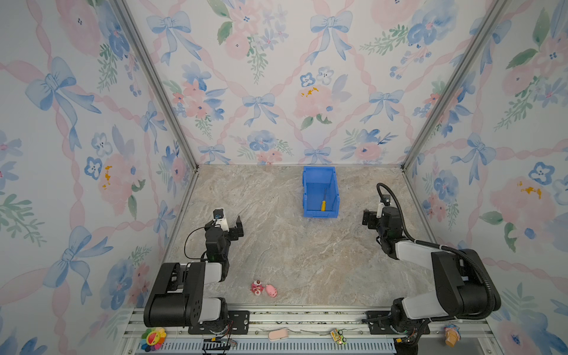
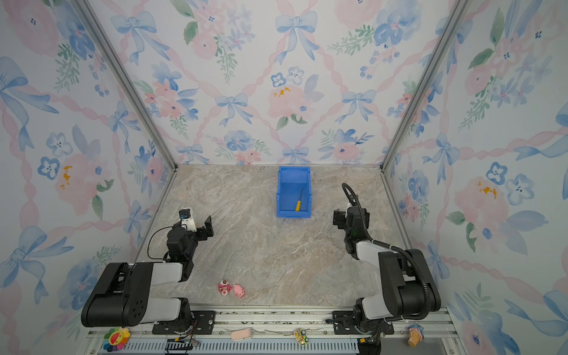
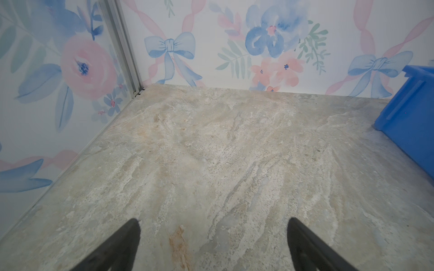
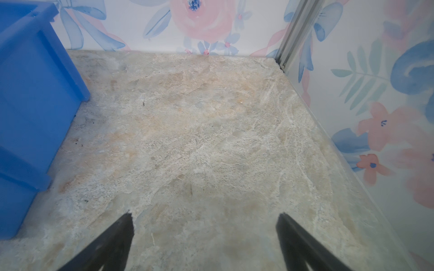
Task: Put the screwdriver in the bin
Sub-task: Reset both arms
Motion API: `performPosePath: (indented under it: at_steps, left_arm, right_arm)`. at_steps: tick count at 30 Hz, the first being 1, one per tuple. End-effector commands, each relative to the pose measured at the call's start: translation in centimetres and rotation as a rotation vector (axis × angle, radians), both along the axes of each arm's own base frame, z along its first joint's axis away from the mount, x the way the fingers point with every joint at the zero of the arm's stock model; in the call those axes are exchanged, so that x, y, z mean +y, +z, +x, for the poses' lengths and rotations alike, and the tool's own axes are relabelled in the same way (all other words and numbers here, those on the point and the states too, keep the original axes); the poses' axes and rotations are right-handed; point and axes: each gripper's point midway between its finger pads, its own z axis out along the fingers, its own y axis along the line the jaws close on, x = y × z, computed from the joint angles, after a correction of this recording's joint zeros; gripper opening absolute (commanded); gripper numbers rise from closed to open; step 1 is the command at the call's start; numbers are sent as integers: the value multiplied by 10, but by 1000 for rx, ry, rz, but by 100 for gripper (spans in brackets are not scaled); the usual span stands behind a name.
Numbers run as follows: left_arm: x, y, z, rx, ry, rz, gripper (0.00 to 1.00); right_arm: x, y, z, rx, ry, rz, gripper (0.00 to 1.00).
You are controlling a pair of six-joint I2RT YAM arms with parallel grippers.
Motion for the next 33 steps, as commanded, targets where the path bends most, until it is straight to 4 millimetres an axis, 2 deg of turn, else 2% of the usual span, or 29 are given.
performPosePath:
  at_steps: [1,4,9,33]
  left_arm:
    - [-1,10,12,-55,-23,1,98]
    - [-4,-2,14,-47,-41,6,98]
    - [-7,1,15,-60,-50,17,98]
    - [-15,-1,19,-43,-56,70,98]
  right_arm:
    - [-1,5,7,-26,11,-5,97]
    - [-1,5,5,-51,21,9,97]
    - [5,-1,-2,-140,92,53,97]
    - [6,-1,-1,-121,94,49,97]
